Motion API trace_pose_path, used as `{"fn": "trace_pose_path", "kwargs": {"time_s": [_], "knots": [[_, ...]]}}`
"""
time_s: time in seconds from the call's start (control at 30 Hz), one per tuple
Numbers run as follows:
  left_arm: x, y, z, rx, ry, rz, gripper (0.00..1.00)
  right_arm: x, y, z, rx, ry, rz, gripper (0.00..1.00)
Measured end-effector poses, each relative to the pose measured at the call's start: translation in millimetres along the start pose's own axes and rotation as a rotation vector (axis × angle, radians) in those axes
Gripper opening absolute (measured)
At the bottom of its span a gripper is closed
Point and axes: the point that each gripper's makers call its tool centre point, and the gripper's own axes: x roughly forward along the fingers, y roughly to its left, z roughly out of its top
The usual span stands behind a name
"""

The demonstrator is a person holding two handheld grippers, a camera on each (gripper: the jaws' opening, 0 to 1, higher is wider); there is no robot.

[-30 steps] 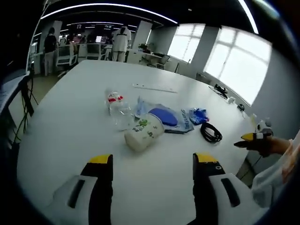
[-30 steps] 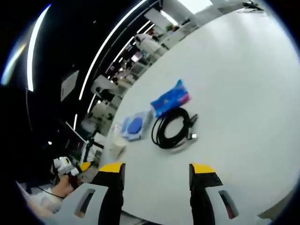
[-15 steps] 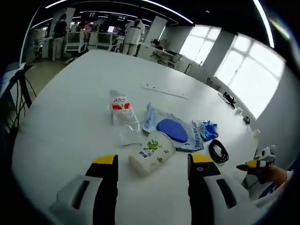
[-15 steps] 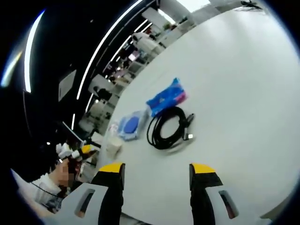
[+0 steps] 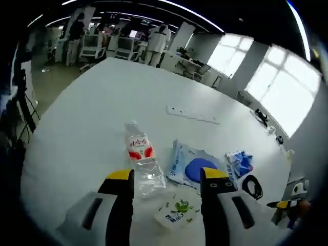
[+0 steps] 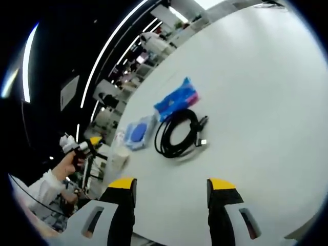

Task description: Arrange the tabletop items into an orderly group along one side of the table until the central work area is clear of visible clutter.

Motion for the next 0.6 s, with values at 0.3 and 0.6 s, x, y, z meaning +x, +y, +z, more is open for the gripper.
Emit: {"fn": "trace_pose_path", "kwargs": {"time_s": [0.3,0.6], "knots": [[43.3,14.8,12.2,-0.171,0.046,0.035,0.53,12.1,6.5,5.0,0.018,-0.011,0.012,0.56],[79.5,32.9,-23.6,-0.195,0.178,0.100,0.60,15.0,7.2,2.8,0.022,0.001,0.016,0.56]]}}
